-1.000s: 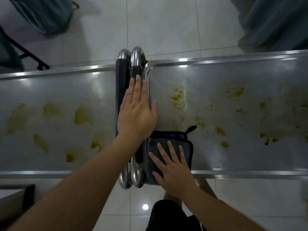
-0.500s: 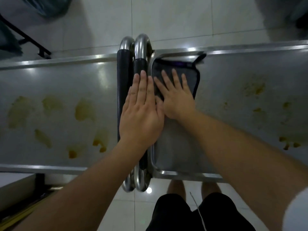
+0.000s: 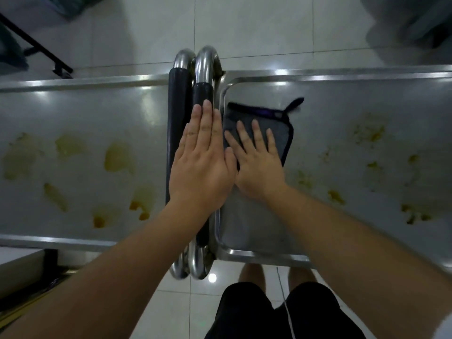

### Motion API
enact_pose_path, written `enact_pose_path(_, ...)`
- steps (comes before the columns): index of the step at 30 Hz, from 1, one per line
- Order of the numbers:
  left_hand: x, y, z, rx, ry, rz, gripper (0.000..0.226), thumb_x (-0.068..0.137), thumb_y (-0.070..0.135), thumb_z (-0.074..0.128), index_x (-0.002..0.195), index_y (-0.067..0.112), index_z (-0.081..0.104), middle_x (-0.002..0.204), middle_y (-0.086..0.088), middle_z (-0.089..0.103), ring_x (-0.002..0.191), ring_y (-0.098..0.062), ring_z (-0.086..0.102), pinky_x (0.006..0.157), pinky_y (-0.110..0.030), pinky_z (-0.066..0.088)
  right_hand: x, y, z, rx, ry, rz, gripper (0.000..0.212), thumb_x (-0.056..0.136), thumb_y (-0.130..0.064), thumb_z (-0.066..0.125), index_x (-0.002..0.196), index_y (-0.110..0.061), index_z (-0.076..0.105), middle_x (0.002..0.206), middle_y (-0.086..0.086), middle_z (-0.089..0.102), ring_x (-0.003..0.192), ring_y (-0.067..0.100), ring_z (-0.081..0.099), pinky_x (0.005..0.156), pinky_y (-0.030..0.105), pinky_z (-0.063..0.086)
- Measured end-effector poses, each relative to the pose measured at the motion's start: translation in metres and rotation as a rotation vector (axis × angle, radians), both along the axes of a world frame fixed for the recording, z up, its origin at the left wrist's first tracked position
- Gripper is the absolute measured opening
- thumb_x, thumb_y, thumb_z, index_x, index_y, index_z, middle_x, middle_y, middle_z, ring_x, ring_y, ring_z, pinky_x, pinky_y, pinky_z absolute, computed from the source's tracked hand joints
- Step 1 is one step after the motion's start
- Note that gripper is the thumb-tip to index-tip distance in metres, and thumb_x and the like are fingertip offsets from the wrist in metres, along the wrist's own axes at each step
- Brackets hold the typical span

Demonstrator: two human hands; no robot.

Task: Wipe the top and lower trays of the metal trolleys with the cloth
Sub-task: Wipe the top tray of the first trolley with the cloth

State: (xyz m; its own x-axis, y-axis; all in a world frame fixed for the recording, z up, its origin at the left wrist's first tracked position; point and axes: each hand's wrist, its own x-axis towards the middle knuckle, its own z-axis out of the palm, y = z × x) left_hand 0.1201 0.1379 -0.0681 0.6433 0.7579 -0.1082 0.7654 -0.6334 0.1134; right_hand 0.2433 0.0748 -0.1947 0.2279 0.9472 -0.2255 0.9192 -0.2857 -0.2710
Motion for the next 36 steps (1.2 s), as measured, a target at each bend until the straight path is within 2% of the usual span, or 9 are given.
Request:
enact_pose_path(3, 0.000, 0.000, 0.003, -0.033, -0.029, 0.011, 0.067, 0.112, 0.041, 0.021, 0.168, 0.008, 0.003, 0.177, -0.008, -0.009, 0.161, -0.015, -0.016, 0.130, -0.034, -0.010, -0.042, -0.085, -0.003, 0.033, 0.041, 0.065, 0.074, 0.102, -0.061, 0.033, 0.166, -0.031, 0.010, 0.174, 0.003, 0.005, 0.159, 0.034, -0.004, 0.125, 0.062, 0.006)
enact_pose_path(9, 0.000, 0.001, 0.004, -0.036, -0.023, 0.015, 0.070, 0.110, 0.047, 0.015, 0.168, 0.009, 0.002, 0.177, -0.006, -0.011, 0.161, -0.014, -0.018, 0.128, -0.030, -0.015, -0.061, -0.226, -0.004, -0.027, 0.027, 0.107, 0.070, 0.102, -0.062, 0.033, 0.165, -0.034, 0.020, 0.173, -0.003, 0.012, 0.159, 0.031, 0.009, 0.123, 0.060, 0.019)
enact_pose_path(12, -0.001, 0.001, 0.002, -0.029, -0.016, 0.005, 0.071, 0.110, 0.047, 0.015, 0.168, 0.008, 0.003, 0.177, -0.008, -0.011, 0.161, -0.016, -0.017, 0.129, -0.032, -0.013, -0.031, -0.215, -0.008, -0.013, 0.030, 0.180, 0.069, 0.101, -0.062, 0.039, 0.164, -0.037, 0.023, 0.173, -0.005, 0.014, 0.159, 0.029, 0.012, 0.124, 0.059, 0.019)
enact_pose_path(15, -0.001, 0.001, 0.000, -0.012, -0.008, 0.004, 0.072, 0.109, 0.047, 0.016, 0.168, 0.006, 0.006, 0.177, -0.009, -0.009, 0.162, -0.018, -0.015, 0.130, -0.033, -0.011, 0.016, -0.146, -0.014, 0.042, -0.054, 0.105, 0.069, 0.101, -0.062, 0.040, 0.163, -0.036, 0.025, 0.173, -0.002, 0.016, 0.160, 0.030, 0.008, 0.126, 0.057, 0.012)
enact_pose_path(18, -0.001, 0.000, 0.000, -0.006, -0.010, 0.000, 0.071, 0.111, 0.047, 0.018, 0.168, 0.007, 0.005, 0.177, -0.009, -0.010, 0.162, -0.017, -0.016, 0.129, -0.032, -0.012, 0.073, -0.058, -0.014, 0.036, -0.125, 0.057, 0.070, 0.102, -0.065, 0.033, 0.164, -0.035, 0.023, 0.172, -0.001, 0.017, 0.160, 0.030, 0.007, 0.127, 0.054, 0.007)
enact_pose_path(21, -0.001, 0.000, 0.000, 0.004, -0.009, 0.008, 0.071, 0.111, 0.047, 0.019, 0.168, 0.007, 0.005, 0.177, -0.008, -0.010, 0.162, -0.017, -0.016, 0.130, -0.033, -0.011, 0.124, 0.022, -0.006, -0.026, -0.116, 0.057, 0.072, 0.101, -0.071, 0.018, 0.165, -0.037, 0.011, 0.174, -0.002, 0.007, 0.160, 0.028, -0.001, 0.127, 0.051, -0.001)
enact_pose_path(24, 0.000, 0.000, -0.002, 0.029, 0.003, 0.005, 0.071, 0.111, 0.046, 0.020, 0.168, 0.007, 0.005, 0.177, -0.009, -0.010, 0.162, -0.018, -0.015, 0.131, -0.035, -0.009, 0.146, 0.062, 0.001, -0.044, -0.119, 0.026, 0.075, 0.100, -0.071, 0.012, 0.165, -0.035, 0.006, 0.174, -0.001, -0.002, 0.159, 0.029, -0.008, 0.127, 0.052, -0.004)
enact_pose_path(29, 0.001, -0.001, -0.002, 0.039, 0.003, 0.005, 0.071, 0.111, 0.045, 0.022, 0.168, 0.007, 0.005, 0.177, -0.009, -0.009, 0.162, -0.017, -0.015, 0.130, -0.033, -0.011, 0.113, 0.032, 0.003, -0.038, -0.074, -0.011, 0.076, 0.100, -0.070, 0.016, 0.166, -0.032, 0.007, 0.174, 0.001, 0.000, 0.159, 0.030, -0.007, 0.127, 0.053, -0.001)
enact_pose_path(36, 0.001, 0.000, -0.001, 0.056, -0.003, 0.000, 0.070, 0.111, 0.046, 0.022, 0.168, 0.008, 0.006, 0.177, -0.007, -0.009, 0.162, -0.015, -0.016, 0.126, -0.026, -0.017, 0.019, -0.125, -0.003, 0.013, -0.030, 0.094, 0.073, 0.102, -0.063, 0.037, 0.165, -0.029, 0.021, 0.173, 0.000, 0.012, 0.160, 0.030, 0.003, 0.127, 0.056, 0.011)
